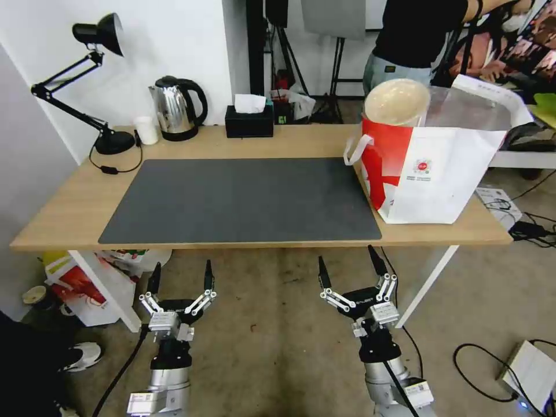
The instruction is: Pick up the trash from the table and place it into the takeout bag.
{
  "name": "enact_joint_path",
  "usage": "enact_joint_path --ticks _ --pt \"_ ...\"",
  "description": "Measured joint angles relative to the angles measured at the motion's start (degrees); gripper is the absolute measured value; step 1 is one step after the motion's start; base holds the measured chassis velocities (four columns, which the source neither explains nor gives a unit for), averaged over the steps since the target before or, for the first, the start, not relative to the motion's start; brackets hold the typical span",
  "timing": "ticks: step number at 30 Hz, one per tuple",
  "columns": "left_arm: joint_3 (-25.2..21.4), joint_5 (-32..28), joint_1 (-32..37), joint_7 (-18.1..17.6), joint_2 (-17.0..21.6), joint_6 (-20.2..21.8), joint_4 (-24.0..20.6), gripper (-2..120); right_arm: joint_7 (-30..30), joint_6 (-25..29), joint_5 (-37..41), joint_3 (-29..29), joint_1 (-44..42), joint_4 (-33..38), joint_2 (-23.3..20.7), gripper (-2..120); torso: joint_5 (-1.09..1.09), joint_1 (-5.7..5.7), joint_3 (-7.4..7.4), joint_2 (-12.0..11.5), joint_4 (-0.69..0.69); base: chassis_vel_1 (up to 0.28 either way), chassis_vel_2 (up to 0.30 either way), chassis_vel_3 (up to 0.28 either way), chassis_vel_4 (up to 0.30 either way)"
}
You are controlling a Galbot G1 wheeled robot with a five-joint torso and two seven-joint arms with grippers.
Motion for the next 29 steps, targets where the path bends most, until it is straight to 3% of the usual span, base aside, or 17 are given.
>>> enact_joint_path --ticks 29 --pt "-0.02 -0.49 -0.13 0.37 0.39 -0.63 0.54 100 0.00 0.00 0.00 0.00 0.00 0.00 0.00 100 0.00 0.00 0.00 0.00 0.00 0.000 0.000 0.000 0.000"
